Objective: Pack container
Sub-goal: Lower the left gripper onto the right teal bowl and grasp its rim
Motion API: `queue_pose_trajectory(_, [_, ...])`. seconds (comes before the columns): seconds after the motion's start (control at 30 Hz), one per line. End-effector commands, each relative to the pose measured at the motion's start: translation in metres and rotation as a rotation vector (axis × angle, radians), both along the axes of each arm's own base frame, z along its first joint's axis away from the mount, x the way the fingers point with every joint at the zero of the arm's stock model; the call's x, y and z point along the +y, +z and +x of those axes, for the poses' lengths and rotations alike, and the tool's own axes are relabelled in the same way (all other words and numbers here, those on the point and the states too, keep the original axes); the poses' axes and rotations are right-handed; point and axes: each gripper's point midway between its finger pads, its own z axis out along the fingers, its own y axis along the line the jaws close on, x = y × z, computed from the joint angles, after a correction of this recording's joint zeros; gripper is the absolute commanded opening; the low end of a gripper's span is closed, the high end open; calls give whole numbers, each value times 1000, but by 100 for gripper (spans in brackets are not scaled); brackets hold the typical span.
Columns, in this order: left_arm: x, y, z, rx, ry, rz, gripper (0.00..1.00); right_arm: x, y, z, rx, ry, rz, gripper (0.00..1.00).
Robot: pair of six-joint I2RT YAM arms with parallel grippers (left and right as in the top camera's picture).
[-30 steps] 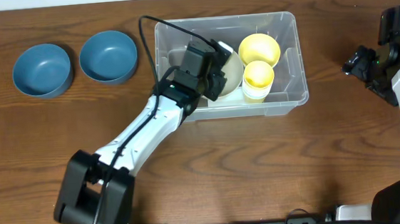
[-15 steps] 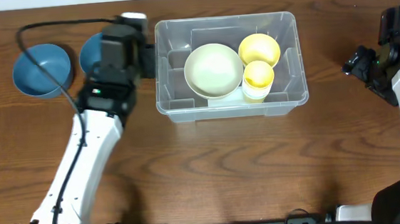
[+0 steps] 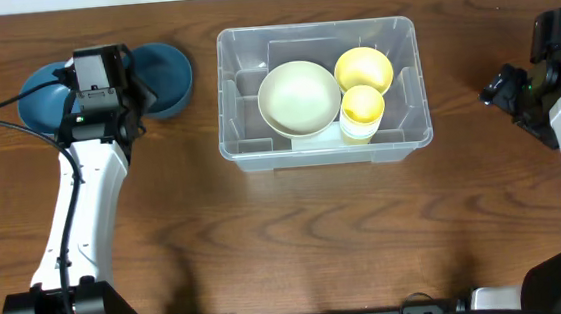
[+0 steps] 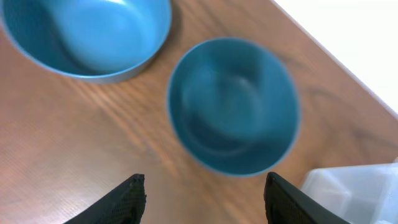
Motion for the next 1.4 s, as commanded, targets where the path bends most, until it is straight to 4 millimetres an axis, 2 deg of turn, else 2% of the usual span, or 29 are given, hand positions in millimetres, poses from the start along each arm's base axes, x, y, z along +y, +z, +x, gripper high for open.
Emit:
queue_pose_trajectory(0.0, [-4, 4, 10, -55, 60, -89, 62, -4, 3, 1, -11, -21, -6, 99])
queue_pose_trajectory(0.17, [-3, -5, 27, -113, 177, -198, 67, -4, 3, 1, -11, -21, -6, 99])
queue_pose_trajectory(0.33, [-2, -36, 34, -87, 324, -318, 67, -4, 3, 1, -11, -21, -6, 99])
queue_pose_trajectory(0.47, [-3, -60, 39, -49, 337, -324, 67, -4, 3, 1, -11, -21, -6, 99])
queue_pose_trajectory(0.7, [-2, -86, 39, 9, 346, -318, 67, -5, 3, 1, -11, -22, -6, 99])
queue_pose_trajectory(1.1, [-7, -100, 25, 87, 358, -338, 67, -4, 3, 1, -10, -21, -5, 99])
queue_pose_trajectory(1.27, [-5, -107, 26, 96, 366, -339, 67, -4, 3, 1, -11, -21, -6, 99])
queue_pose_trajectory(1.37, [-5, -118, 29, 105, 369, -340, 68, -4, 3, 1, -11, -21, -6, 99])
